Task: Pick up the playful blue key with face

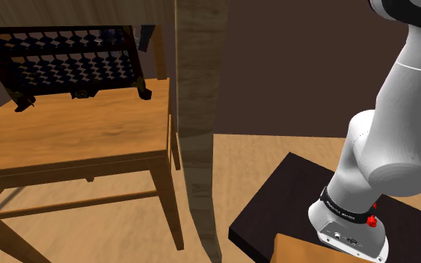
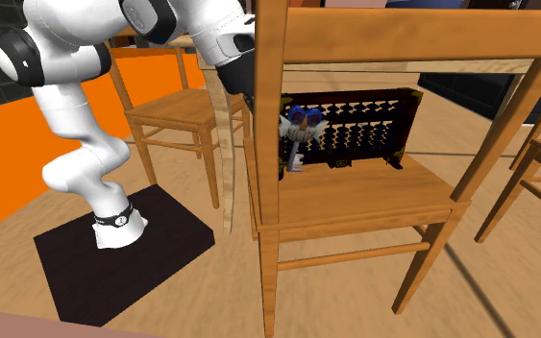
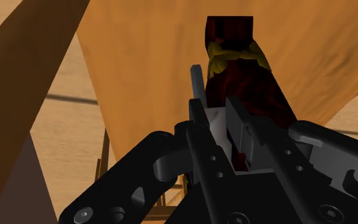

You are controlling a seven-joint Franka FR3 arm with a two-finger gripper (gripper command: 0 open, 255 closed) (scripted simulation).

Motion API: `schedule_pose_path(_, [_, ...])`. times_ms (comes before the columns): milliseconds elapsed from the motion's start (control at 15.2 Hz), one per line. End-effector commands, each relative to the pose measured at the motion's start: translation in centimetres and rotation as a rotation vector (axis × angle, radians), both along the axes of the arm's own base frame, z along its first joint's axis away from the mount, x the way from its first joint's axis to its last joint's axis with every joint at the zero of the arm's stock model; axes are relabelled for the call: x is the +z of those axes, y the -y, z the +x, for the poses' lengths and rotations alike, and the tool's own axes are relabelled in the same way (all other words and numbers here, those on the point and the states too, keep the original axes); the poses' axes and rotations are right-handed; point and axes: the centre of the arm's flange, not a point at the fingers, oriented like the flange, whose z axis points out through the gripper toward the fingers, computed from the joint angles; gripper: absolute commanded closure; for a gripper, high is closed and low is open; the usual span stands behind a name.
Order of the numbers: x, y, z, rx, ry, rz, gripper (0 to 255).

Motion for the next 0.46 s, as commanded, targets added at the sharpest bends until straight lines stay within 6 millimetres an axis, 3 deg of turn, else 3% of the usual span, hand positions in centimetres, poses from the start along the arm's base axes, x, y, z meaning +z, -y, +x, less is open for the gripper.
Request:
schedule_pose_path(0, [1.0,0.1,0.0,0.0,0.0,0.0,255])
schedule_pose_path(264, [3.2,0.1,0.0,0.0,0.0,0.0,255])
schedule_pose_path(396, [3.2,0.1,0.0,0.0,0.0,0.0,255])
